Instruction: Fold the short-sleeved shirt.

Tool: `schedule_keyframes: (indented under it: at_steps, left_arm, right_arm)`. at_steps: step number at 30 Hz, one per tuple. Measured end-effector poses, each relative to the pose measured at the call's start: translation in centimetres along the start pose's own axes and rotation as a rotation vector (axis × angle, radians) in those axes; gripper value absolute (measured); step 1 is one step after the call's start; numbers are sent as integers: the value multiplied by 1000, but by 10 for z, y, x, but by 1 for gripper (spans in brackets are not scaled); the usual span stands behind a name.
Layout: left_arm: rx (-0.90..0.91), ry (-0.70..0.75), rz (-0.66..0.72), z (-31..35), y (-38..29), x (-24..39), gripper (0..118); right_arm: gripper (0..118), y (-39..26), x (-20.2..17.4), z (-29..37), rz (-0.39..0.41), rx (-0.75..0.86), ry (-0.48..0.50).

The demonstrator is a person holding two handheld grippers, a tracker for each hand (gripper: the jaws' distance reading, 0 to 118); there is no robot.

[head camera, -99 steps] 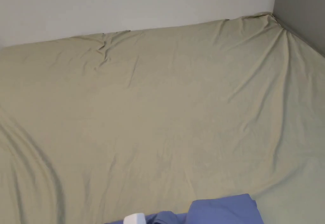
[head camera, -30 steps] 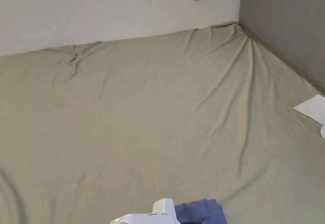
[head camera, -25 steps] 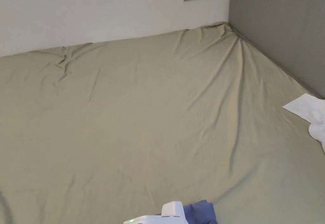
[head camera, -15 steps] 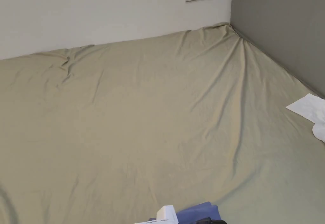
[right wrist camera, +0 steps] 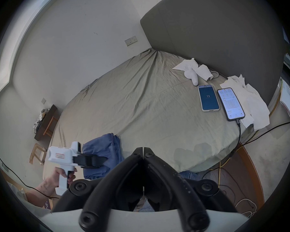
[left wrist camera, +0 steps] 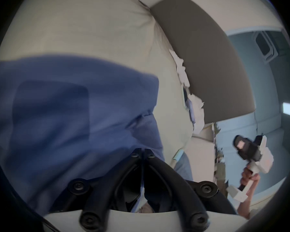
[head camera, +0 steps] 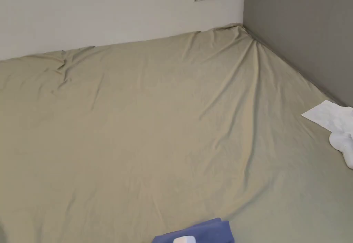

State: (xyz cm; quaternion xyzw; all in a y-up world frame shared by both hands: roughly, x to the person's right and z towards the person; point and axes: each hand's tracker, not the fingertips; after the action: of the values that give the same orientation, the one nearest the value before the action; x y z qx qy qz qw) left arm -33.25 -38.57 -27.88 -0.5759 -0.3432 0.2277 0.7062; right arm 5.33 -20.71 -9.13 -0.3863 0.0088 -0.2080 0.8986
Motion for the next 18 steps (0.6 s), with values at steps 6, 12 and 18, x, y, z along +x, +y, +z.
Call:
schedule_keyframes:
  at_steps: [6,12,18]
  left_arm:
    - [-30,-92,31,-34,6,15,2]
    - [163,-103,31,48,-8,19,2]
    - [404,-7,126,160,-40,-17,1]
  right_arm:
    - [0,-6,6,5,-18,-4,-18]
    - [0,-9,-23,-48,48,-99,58]
    - [0,-6,-98,-169,194,-301,231]
